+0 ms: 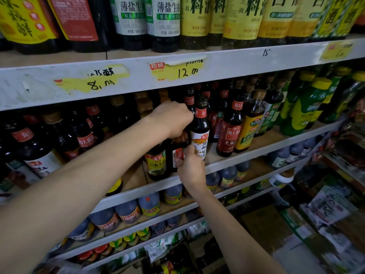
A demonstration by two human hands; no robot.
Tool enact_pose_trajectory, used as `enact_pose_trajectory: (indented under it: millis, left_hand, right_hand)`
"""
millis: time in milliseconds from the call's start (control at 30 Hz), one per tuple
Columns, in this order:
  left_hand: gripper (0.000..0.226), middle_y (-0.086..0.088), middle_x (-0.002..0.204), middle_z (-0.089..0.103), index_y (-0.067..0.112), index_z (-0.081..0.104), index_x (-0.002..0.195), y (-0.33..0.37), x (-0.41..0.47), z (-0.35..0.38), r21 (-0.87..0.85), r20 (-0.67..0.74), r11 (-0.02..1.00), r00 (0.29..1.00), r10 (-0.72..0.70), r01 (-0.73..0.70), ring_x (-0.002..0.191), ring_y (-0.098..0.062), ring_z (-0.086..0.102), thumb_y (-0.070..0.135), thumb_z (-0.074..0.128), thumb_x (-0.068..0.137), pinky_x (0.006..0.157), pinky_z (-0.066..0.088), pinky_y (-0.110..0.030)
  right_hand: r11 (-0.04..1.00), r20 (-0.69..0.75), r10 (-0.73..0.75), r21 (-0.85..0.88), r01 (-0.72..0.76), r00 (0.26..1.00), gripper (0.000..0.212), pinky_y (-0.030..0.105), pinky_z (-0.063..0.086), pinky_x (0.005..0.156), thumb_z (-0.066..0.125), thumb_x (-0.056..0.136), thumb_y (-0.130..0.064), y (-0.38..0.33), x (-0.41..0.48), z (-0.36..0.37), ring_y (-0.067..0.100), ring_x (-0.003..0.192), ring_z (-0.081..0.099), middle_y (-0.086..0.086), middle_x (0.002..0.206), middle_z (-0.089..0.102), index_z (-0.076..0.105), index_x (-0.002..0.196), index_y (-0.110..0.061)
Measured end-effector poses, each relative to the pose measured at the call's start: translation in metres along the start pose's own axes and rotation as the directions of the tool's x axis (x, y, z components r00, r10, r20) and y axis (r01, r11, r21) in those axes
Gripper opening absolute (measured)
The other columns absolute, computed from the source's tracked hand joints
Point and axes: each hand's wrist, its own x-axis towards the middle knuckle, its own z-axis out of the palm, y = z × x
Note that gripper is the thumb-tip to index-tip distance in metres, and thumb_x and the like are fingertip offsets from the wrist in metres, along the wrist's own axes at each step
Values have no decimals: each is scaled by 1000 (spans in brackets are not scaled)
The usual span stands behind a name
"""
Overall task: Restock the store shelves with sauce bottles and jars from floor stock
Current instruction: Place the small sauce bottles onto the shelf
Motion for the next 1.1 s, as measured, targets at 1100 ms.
enact_pose_trajectory:
  millis: [1100]
  left_hand:
    - [16,6,65,57,26,58,78,596,-43,641,-814,297,581,878,376,27,59,-15,53,28,51,93,50,38,-31]
  right_hand:
    - [424,327,894,-390,-817,308,42,37,45,69,50,92,-30,630,-468,329,34,103,57,13,122,55,43,132,-20]
